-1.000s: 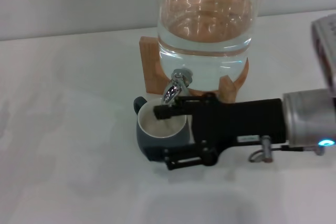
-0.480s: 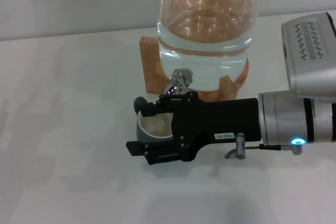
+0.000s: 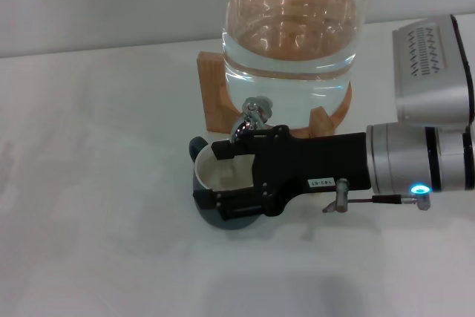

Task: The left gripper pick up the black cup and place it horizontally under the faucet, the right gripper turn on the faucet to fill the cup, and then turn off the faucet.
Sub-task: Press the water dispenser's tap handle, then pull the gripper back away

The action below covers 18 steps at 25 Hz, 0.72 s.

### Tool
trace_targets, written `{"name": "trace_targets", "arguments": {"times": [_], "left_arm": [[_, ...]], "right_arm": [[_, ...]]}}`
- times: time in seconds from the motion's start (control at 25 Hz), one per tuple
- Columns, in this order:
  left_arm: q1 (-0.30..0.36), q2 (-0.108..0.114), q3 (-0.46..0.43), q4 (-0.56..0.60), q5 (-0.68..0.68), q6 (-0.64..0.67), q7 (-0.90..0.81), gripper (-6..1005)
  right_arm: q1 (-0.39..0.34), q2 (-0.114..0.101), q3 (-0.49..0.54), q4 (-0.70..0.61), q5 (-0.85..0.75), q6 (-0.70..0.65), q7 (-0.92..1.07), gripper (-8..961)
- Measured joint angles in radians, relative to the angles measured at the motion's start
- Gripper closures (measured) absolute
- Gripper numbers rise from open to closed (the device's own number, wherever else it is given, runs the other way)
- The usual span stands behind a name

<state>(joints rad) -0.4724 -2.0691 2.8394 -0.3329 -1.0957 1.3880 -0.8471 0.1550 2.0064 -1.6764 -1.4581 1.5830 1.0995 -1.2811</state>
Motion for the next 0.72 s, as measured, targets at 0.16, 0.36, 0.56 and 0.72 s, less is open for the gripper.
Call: {"name": "trace_targets", "arguments": {"times": [0.16,0.36,0.56,0.72], "left_arm": [[0.0,-0.001,0.0,0.0,0.0,-0.001,-0.001,467],[0.0,-0.002,0.0,0.0,0.001,-0.002,-0.004,467],[-0.001,-0.002,0.0,0.0,0.001,-0.003,-0.005,467],[-0.001,-0.002,0.0,0.0,0.001,-0.004,-0.005,467]], "right_arm": [[-0.007,-0.001,0.027,0.001,-0.006,0.008,0.0,162],[-0.013,-0.002,0.054,0.001,-0.014,0.011,0.0,162],[-0.017,-0.002,0.071,0.001,-0.026,0.028,-0.001,162],[-0.017,-0.002,0.078,0.001,-0.026,0.047,-0.006,162]]}}
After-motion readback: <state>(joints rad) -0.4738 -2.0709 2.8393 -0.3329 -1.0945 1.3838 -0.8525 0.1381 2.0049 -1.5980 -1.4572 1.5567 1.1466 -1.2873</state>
